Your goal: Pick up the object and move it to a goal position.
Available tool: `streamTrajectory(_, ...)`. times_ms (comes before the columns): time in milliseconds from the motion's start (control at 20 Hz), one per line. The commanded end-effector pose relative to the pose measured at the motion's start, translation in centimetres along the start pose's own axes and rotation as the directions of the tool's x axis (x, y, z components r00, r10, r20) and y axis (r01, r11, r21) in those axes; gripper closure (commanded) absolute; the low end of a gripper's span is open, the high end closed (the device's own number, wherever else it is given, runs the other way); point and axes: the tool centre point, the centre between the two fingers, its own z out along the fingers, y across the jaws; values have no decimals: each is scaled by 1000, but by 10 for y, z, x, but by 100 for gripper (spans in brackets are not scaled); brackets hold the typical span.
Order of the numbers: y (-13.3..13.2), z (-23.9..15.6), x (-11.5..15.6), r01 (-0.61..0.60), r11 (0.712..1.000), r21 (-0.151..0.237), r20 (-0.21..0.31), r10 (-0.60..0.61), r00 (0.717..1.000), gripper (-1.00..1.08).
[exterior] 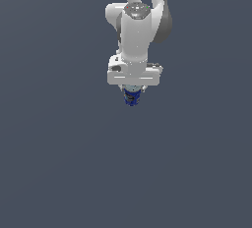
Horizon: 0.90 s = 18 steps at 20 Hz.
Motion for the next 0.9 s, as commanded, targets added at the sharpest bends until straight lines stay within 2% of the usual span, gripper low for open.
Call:
streamTrajectory(0,-10,-27,2,0,1000,0,-3,0,1000,108)
streamTrajectory(400,-35,-92,9,0,1000,1,-3,0,1000,108)
streamTrajectory(850,-48,-125,15,0,1000,1,-3,0,1000,108)
